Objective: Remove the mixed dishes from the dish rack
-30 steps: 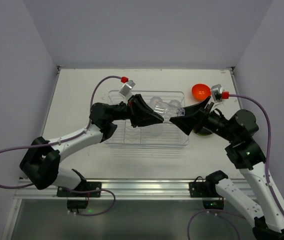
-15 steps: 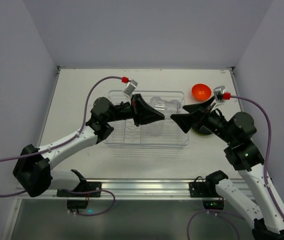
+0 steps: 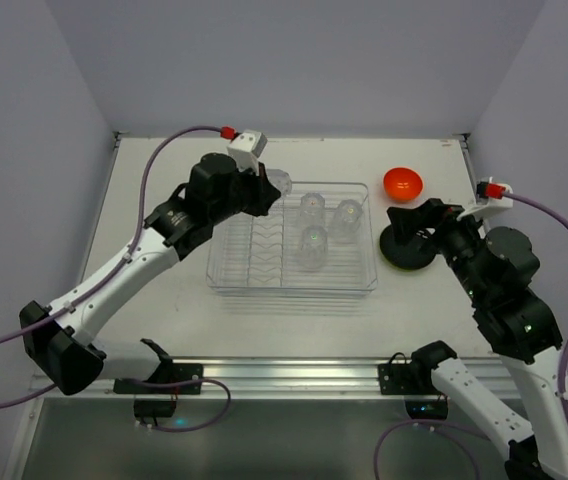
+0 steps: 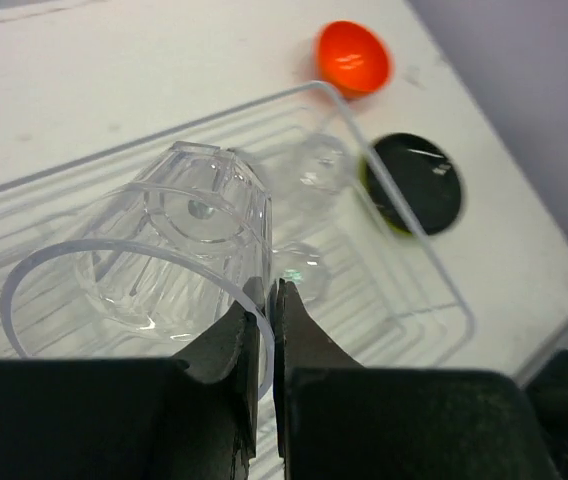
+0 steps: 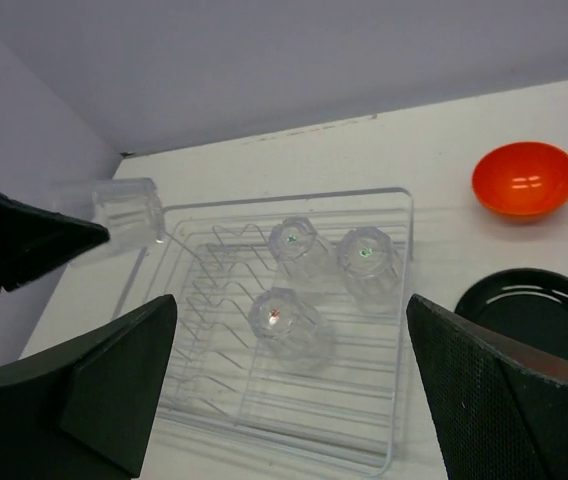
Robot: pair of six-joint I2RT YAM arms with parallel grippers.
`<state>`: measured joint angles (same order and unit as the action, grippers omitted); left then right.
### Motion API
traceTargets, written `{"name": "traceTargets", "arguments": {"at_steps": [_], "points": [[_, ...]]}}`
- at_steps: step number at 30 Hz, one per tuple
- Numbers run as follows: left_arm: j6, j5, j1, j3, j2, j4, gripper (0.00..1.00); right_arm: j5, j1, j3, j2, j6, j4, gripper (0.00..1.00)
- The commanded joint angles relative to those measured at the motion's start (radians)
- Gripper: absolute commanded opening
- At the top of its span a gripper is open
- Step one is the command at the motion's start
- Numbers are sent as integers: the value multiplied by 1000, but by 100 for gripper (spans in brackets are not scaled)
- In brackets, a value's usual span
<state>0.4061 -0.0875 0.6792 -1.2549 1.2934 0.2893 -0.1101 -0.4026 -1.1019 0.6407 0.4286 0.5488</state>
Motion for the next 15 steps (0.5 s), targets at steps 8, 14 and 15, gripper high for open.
{"name": "traceTargets", "arguments": {"at_steps": [8, 14, 15], "points": [[-128, 407, -314, -202, 113, 372, 0, -161, -1, 7, -59, 1, 126, 99], [-151, 261, -602, -343, 318, 438, 0, -112, -1, 45, -67, -31, 105, 99], [-148, 267, -644, -371, 393, 456, 0, -103, -1, 48, -72, -36, 103, 99]]}}
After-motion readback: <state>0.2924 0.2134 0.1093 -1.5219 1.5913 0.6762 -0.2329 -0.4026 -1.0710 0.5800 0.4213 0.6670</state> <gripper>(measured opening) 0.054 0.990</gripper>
